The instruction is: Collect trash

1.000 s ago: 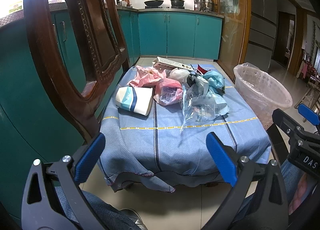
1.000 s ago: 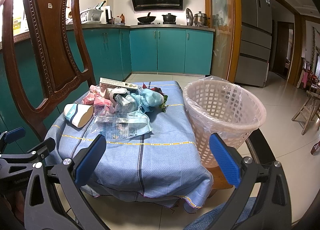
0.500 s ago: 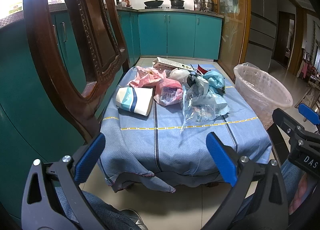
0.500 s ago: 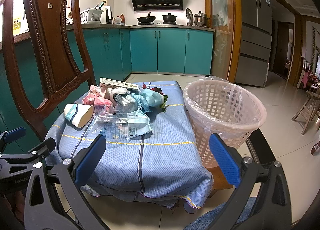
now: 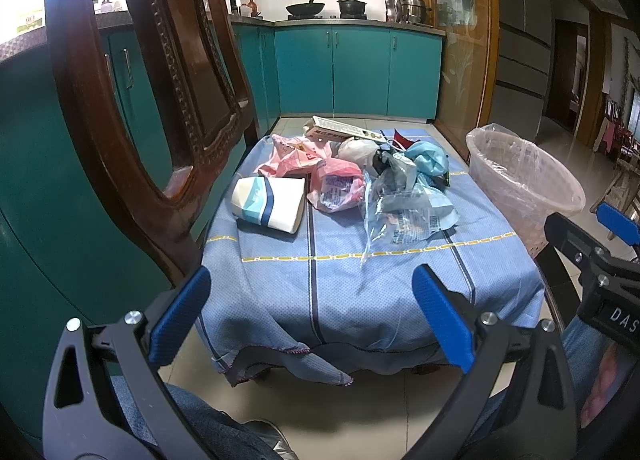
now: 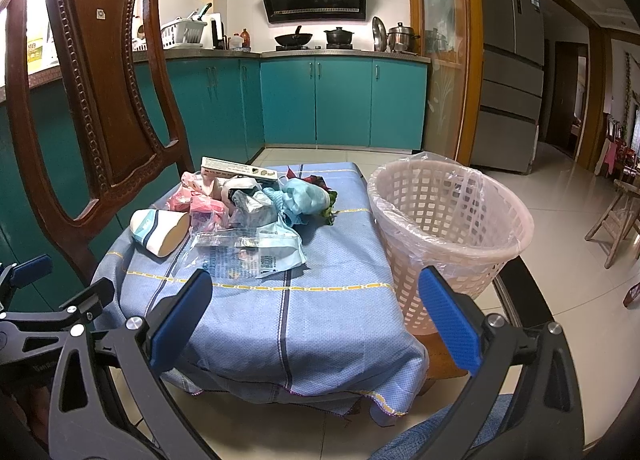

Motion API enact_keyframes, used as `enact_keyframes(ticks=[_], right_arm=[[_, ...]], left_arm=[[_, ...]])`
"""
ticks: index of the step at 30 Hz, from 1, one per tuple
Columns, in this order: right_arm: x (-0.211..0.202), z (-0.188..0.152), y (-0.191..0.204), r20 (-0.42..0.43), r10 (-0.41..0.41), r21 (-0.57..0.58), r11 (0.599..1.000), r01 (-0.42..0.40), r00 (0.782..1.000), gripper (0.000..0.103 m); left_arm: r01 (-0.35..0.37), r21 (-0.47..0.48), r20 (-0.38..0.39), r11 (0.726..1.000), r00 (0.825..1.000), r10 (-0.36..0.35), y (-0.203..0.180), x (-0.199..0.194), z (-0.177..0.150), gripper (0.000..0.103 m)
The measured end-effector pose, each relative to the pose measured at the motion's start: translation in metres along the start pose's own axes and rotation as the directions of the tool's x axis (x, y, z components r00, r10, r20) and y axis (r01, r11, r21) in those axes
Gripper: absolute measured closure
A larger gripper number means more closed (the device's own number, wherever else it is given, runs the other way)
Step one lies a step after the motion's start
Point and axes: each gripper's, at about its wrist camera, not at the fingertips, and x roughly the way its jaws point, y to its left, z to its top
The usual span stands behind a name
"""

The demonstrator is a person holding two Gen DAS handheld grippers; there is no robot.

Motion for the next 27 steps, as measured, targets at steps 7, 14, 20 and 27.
enact_keyframes(ticks=[7,14,20,27], right_arm=[[0.0,0.001,0.0,-0.001,0.0,0.003,1.0,0.0,1.0,0.003],[-0.004,-0.001,-0.01,-0.004,0.003,0.041,0.999,-0.003,1.0,0.003],[0.001,0.002,-0.015,-0.015,0.034,0.111,0.993,-0.032,0.999,0.003],[0.001,0.003,-0.011,0.003,0.037,0.073,0.997,-0.037,0.999,0.003]], left_arm=[[0.01,0.023,0.011,1.0,1.0,-0.01,-0.002,-0.003,0.0,0.003],[0.02,0.068,0.011,0.998,1.0,-0.021,-0.013,0.001,-0.002,0.003],[0.064,0.045,0.026,0.997,0.998,-0.065,-0.015,0.006,-0.002,0.003],[0.075,0.085,-0.007,0.994,0.997,-0.075,-0.026,0.03,-0.004,0.003]])
